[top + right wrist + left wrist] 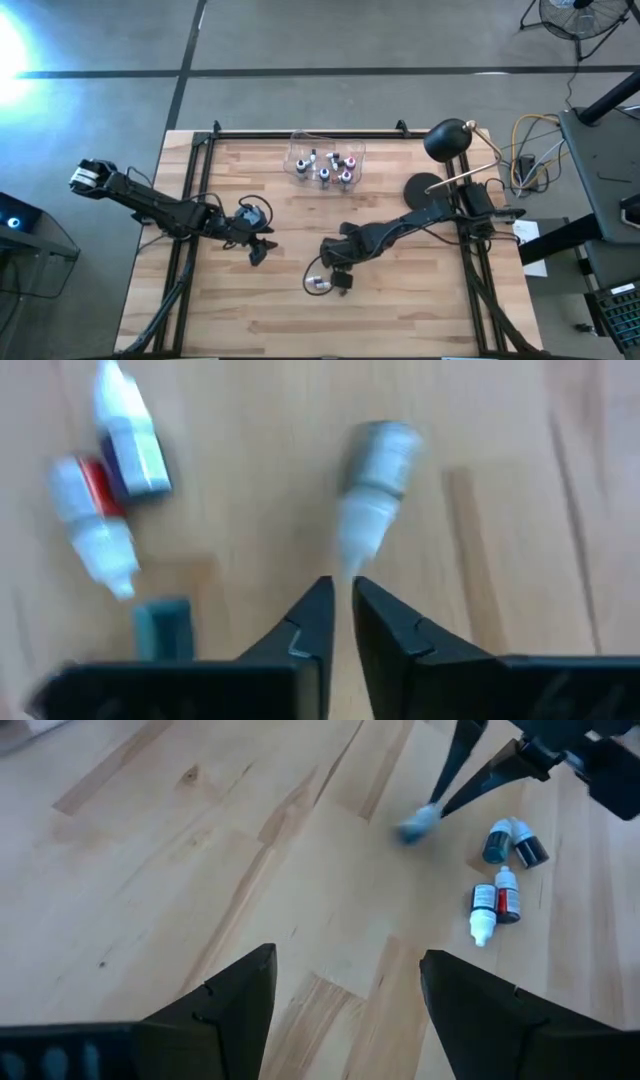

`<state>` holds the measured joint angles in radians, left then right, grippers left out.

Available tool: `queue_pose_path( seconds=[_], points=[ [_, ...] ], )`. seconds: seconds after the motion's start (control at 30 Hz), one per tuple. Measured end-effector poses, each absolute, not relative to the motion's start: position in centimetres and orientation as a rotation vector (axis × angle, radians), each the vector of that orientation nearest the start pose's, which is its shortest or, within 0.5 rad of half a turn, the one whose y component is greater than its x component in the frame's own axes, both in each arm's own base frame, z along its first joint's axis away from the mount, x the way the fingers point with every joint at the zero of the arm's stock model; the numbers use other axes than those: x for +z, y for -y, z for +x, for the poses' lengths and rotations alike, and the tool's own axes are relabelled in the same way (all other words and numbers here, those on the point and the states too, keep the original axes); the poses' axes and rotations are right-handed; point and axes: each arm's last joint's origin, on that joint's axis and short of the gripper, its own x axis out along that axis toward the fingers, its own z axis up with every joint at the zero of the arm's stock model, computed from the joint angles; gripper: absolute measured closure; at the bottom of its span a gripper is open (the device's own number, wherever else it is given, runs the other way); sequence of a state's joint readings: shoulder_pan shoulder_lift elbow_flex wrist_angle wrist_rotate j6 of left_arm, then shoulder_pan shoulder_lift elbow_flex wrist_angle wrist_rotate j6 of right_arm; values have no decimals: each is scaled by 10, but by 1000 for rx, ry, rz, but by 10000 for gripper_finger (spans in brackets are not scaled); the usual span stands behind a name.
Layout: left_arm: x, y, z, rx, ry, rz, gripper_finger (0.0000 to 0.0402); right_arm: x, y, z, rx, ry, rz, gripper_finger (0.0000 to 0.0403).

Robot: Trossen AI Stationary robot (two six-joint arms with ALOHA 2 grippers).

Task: Pick & Place food coloring
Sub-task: Put the small green food coloring bottle into the transparent bin

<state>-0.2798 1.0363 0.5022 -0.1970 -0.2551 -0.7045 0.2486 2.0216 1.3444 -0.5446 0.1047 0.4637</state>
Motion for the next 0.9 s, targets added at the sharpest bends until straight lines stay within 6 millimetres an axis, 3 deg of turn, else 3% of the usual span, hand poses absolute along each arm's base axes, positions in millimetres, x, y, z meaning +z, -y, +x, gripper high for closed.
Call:
queue_pose_path(
  seconds=[0.1,0.27,0.47,0.57,0.77,0.9],
  points=[
    [194,48,193,226,-669,-481,180,151,-91,392,-164,-1171,215,389],
    [194,47,193,228,-669,-481,180,165,-81,402,-198,-1122,249,394],
    [194,47,193,229,-671,-482,180,174,-60,409,-394,-1071,411,387],
    [194,47,193,242,-665,-493,180,174,-48,412,-441,-1068,586,358],
    [179,43,191,339,-689,-620,180,180,-42,416,-409,-1061,638,263],
    [168,40,190,399,-714,-674,180,181,-34,417,-434,-1082,864,206]
  ],
)
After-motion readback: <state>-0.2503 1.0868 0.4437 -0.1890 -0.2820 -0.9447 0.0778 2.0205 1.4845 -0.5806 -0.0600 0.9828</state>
